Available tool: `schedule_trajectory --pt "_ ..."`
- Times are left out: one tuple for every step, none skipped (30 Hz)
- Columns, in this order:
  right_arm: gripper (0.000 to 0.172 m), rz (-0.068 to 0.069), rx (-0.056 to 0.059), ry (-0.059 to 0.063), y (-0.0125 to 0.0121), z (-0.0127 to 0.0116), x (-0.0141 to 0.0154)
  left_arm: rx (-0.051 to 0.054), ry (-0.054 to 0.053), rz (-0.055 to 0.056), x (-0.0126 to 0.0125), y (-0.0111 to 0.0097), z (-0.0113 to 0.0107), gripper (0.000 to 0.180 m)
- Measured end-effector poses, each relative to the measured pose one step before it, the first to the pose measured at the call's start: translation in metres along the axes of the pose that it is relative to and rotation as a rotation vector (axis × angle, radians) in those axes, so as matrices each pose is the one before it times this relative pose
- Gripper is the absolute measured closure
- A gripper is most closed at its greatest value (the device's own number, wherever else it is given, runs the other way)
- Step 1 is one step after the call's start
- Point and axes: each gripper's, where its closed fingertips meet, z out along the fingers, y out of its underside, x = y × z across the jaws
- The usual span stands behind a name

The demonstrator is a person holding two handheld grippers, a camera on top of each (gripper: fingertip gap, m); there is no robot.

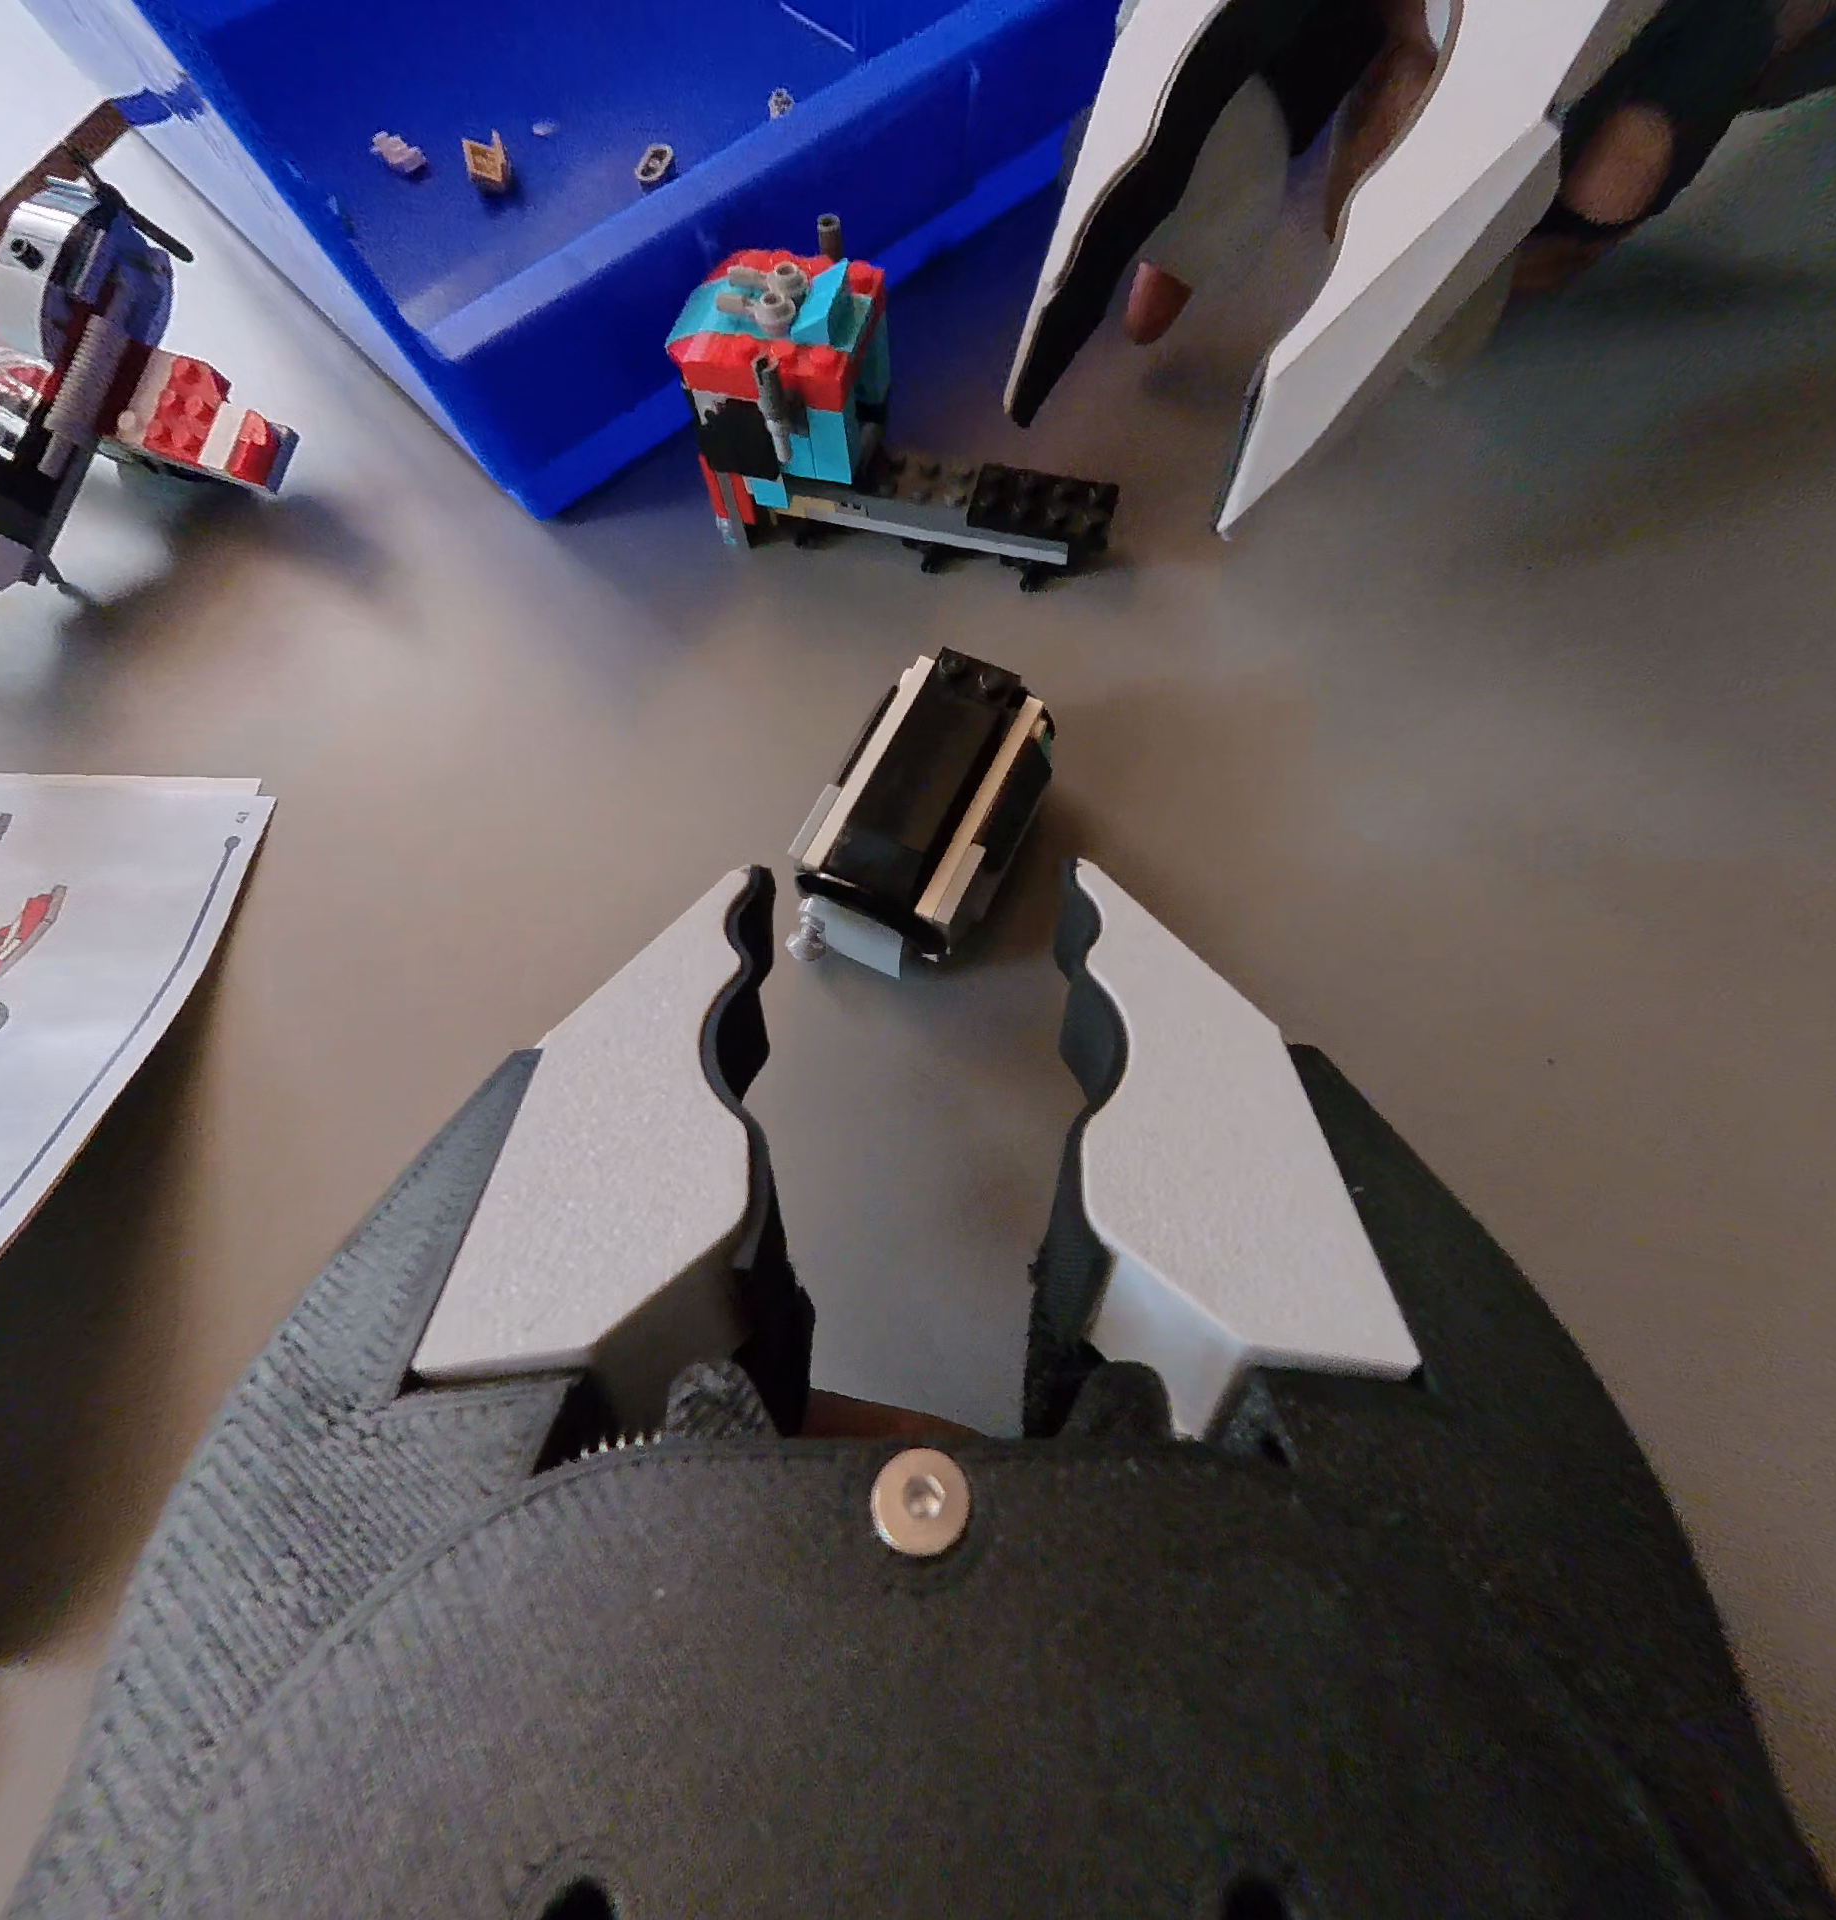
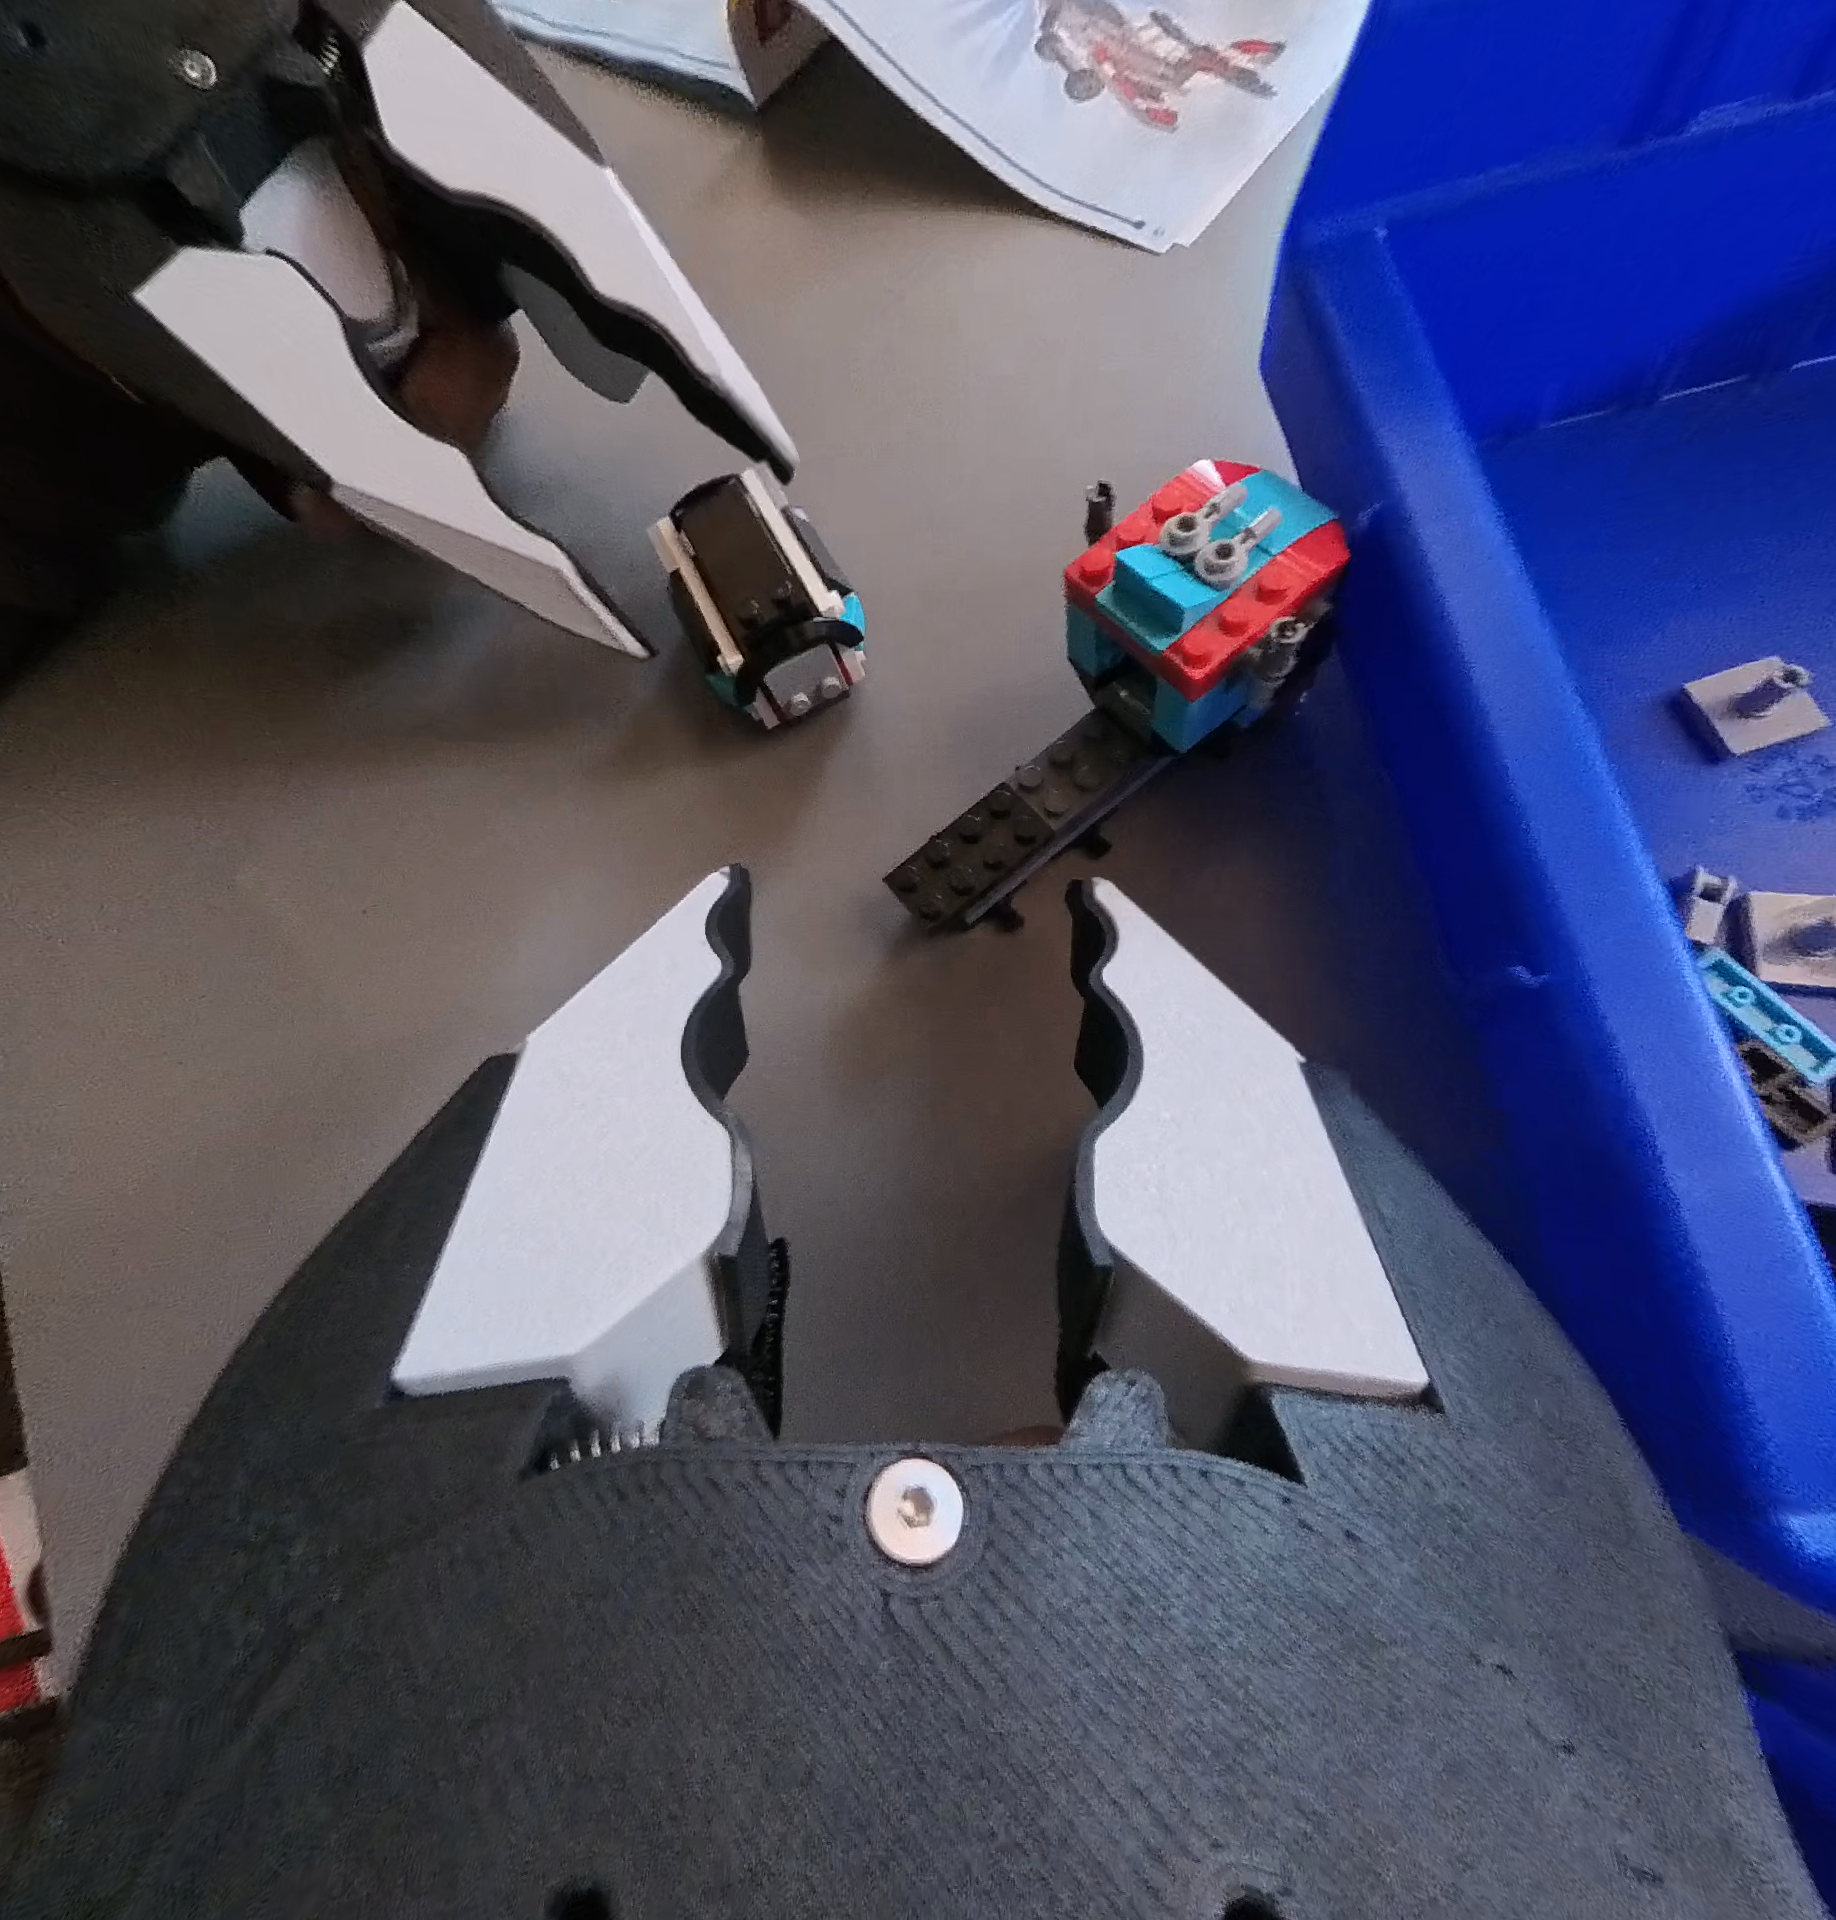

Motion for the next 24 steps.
schedule_trajectory --pt "0.109 -0.0034 -0.0093 -0.0113 0.00088 0.00145 -0.00274 -0.0049 -0.001 0.0039 0.00045 0.00048 0.0005 0.126" --pt "0.109 -0.0053 -0.0067 -0.0121 0.0004 0.00133 -0.0029 -0.004 -0.0021 0.0016 0.00001 0.0005 0.00041 0.127" --pt "0.11 -0.005 -0.0054 -0.0133 0.00027 0.0012 -0.00309 -0.0014 0.0009 0.0011 0.00033 0.0002 0.00003 0.128" --pt "0.11 -0.005 -0.0056 -0.0127 0.0004 0.00125 -0.00305 0.0013 0.0015 0.0013 0.00039 0.00003 -0.00019 0.13" --pt "0.11 -0.0072 -0.0031 -0.0087 -0.00004 0.00095 -0.00247 0.0017 -0.0001 0.0007 0.00011 -0.00007 -0.00043 0.132" --pt "0.109 -0.0087 -0.0013 -0.0051 -0.00018 0.00078 -0.00185 0.0007 0.0019 -0.0012 0.00026 0.00015 -0.00026 0.133" --pt "0.109 -0.0072 -0.0024 -0.0046 0.00001 0.00073 -0.00163 0.0012 0.0019 -0.0004 0.00034 -0.00003 -0.00026 0.135" --pt "0.109 -0.0065 -0.003 -0.006 0.00008 0.00078 -0.00167 0.0008 0.002 0.0029 0.0007 -0.00001 -0.00027 0.137" --pt "0.11 -0.0079 -0.0024 -0.0066 0.00011 0.00053 -0.00166 -0.0008 0.0015 0.0051 0.00088 0.00027 -0.00016 0.138" --pt "0.11 -0.0082 -0.0028 -0.0045 0.0003 0.00034 -0.00137 -0.0013 0.0043 0.0045 0.00146 0.00015 0.00001 0.14" --pt "0.11 -0.0052 -0.0023 -0.0021 0.00027 0.00028 -0.00066 0.0005 0.0065 0.0021 0.00165 -0.00011 0.00001 0.141" --pt "0.11 -0.0016 -0.0009 -0.0017 0.00022 0.00005 -0.00032 0.0022 0.0069 0.0019 0.00163 -0.00031 -0.00006 0.142" --pt "0.11 0.0003 0.0001 -0.0012 -0.00002 -0.00019 -0.00005 0.0012 0.0034 0.0023 0.00104 0.00002 -0.0002 0.143" --pt "0.11 0.0031 0.001 0.0012 -0.00008 -0.00024 0.00066 0.0001 -0.0019 0.0009 -0.00004 0.00019 -0.00028 0.143" --pt "0.11 0.0052 0.0019 0.0046 -0.00003 -0.00052 0.00144 0.0016 -0.001 -0.0023 -0.00001 -0.00004 -0.00044 0.143" --pt "0.111 0.0041 0.0012 0.0066 0.00006 -0.00077 0.00193 0.0028 0.0032 -0.0049 0.00063 -0.00004 -0.00056 0.142" --pt "0.111 -0.0008 -0.0048 0.0141 0.00094 -0.00063 0.00337 0.0032 0.0021 -0.0044 0.00057 -0.00007 -0.00074 0.141" --pt "0.111 -0.0055 -0.0121 0.0262 0.00188 -0.0007 0.00562 0.0031 0.0001 -0.0042 0.00034 0.0001 -0.00079 0.138" --pt "0.111 -0.0061 -0.0097 0.0267 0.00145 -0.00073 0.00595 0.0042 -0.0011 -0.0056 -0.00002 -0.00015 -0.00091 0.136" --pt "0.111 0.0001 -0.0015 0.0131 0.00019 -0.00071 0.00392 0.0012 0.0002 -0.0062 0.00021 0.00028 -0.00082 0.135" --pt "0.111 0.0068 0.0035 -0.0031 -0.0007 -0.00044 0.00124 -0.0008 -0.0011 -0.005 0.00007 0.00055 -0.00062 0.133" --pt "0.111 0.0062 0.0026 -0.0079 -0.00069 0.00008 -0.00021 -0.0007 -0.0041 -0.0018 -0.00027 0.00043 -0.00048 0.132" --pt "0.11 -0.0014 -0.001 -0.0029 -0.00018 0.00071 -0.00016 -0.0024 -0.0028 -0.0012 0.00005 0.00051 -0.00025 0.13" --pt "0.11 -0.0088 -0.0042 0.0023 0.00005 0.00113 -0.00001 -0.0018 -0.0042 -0.0001 -0.00022 0.00029 -0.00003 0.13"
